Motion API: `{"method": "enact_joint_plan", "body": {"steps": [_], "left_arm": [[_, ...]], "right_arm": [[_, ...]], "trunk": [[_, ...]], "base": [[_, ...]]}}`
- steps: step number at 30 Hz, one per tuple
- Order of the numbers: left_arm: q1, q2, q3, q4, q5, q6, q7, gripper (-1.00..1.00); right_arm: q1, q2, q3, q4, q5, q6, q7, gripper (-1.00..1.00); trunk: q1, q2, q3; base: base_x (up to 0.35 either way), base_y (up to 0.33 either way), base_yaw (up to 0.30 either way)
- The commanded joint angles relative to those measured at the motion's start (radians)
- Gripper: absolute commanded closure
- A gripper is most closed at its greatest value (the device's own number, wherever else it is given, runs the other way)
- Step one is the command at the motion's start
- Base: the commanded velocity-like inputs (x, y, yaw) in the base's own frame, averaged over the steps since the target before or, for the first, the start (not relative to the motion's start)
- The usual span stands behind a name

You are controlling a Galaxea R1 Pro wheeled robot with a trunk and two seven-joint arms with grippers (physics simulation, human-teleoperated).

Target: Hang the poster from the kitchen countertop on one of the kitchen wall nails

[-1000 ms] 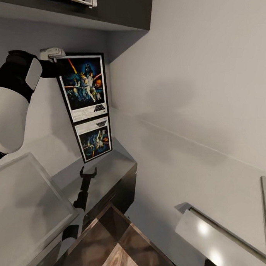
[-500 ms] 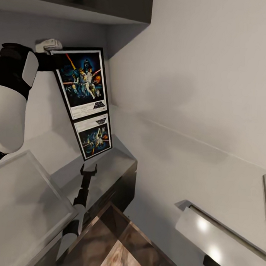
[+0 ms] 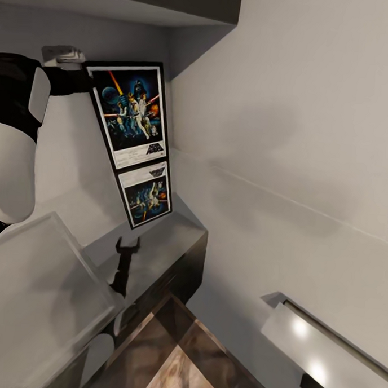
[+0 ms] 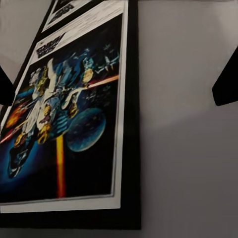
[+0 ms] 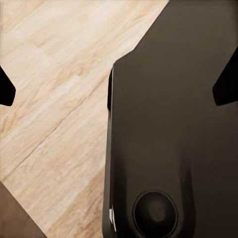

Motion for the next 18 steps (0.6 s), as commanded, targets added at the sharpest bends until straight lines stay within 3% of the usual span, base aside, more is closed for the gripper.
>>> {"method": "enact_joint_plan", "body": {"steps": [1,18], "left_arm": [[-0.001,0.0,0.004,-0.002,-0.009,0.005,-0.008,-1.0],[-0.001,-0.002,0.005,-0.01,-0.005,0.007,-0.009,-1.0]], "right_arm": [[-0.001,0.0,0.001,0.001,0.0,-0.003,0.0,-1.0],[-0.001,0.0,0.001,0.001,0.0,-0.003,0.0,-1.0]], "trunk": [[0.0,0.0,-0.002],[0.0,0.0,-0.028]], "base": [[0.0,0.0,0.133],[0.0,0.0,0.134]]}}
